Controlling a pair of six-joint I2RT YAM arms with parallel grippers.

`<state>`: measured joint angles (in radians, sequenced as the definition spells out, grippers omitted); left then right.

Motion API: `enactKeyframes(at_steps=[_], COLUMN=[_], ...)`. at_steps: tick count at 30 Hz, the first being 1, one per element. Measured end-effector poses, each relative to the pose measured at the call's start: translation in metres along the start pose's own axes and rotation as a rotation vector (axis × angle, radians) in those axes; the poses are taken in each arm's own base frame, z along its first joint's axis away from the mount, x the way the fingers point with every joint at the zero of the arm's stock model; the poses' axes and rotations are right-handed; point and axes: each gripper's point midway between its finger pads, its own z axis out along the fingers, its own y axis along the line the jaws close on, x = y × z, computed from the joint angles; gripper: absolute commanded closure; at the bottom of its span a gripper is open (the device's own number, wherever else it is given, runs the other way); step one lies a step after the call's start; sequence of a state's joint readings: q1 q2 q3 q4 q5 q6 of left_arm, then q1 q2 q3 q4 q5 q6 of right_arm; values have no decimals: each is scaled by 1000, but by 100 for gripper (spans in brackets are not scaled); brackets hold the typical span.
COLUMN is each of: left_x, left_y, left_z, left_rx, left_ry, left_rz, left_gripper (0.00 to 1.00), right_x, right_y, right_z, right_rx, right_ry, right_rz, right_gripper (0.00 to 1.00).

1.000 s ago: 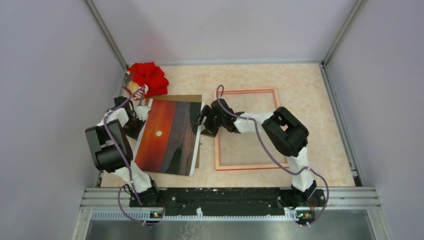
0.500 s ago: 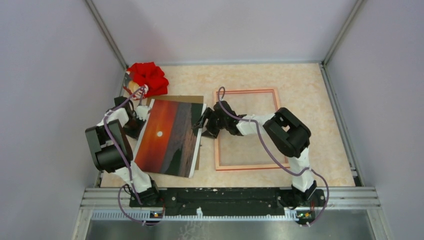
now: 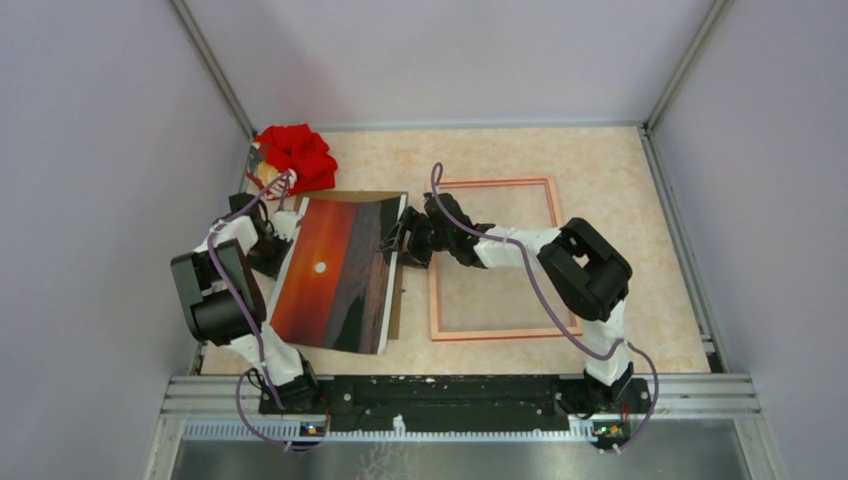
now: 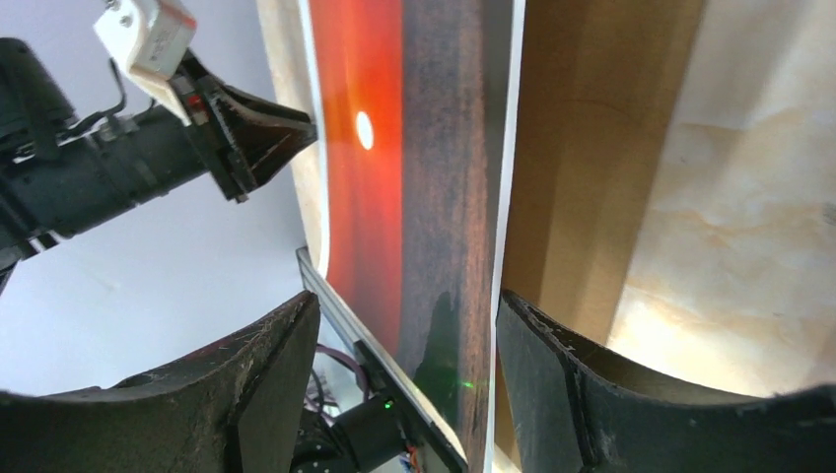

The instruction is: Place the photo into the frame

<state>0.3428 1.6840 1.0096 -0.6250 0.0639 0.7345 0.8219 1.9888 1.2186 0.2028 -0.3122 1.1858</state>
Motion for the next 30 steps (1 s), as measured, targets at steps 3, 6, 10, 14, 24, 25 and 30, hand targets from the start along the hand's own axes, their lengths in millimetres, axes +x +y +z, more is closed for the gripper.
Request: enactKeyframes(at_steps=[3, 6, 10, 14, 24, 25, 30], left_x=[0, 0, -1, -2, -4, -4, -4], left_y=[0, -1, -2, -3, -10, -10, -10], left_z=[0, 0, 0, 0, -1, -1, -3], left_rx=[1, 3, 7, 14, 46, 48, 51], left_ry=[-1, -1, -3, -9, -19, -19, -14], left_rz=[0, 0, 1, 3, 3, 3, 0], left_gripper=[71, 71, 71, 71, 71, 71, 71], right_x=[2, 4, 11, 15, 7, 6, -8], right_y=[10, 19, 24, 25, 2, 1, 10], right_z=[-1, -2, 0, 10, 13, 10, -31], right_rx=[-46, -86, -101, -100, 35, 52, 135], right_ry=[14, 28, 44, 55, 10, 4, -37], right_rz=[-13, -26, -39, -49, -104, -115, -220], right_gripper=[34, 36, 47, 65, 100, 100, 100])
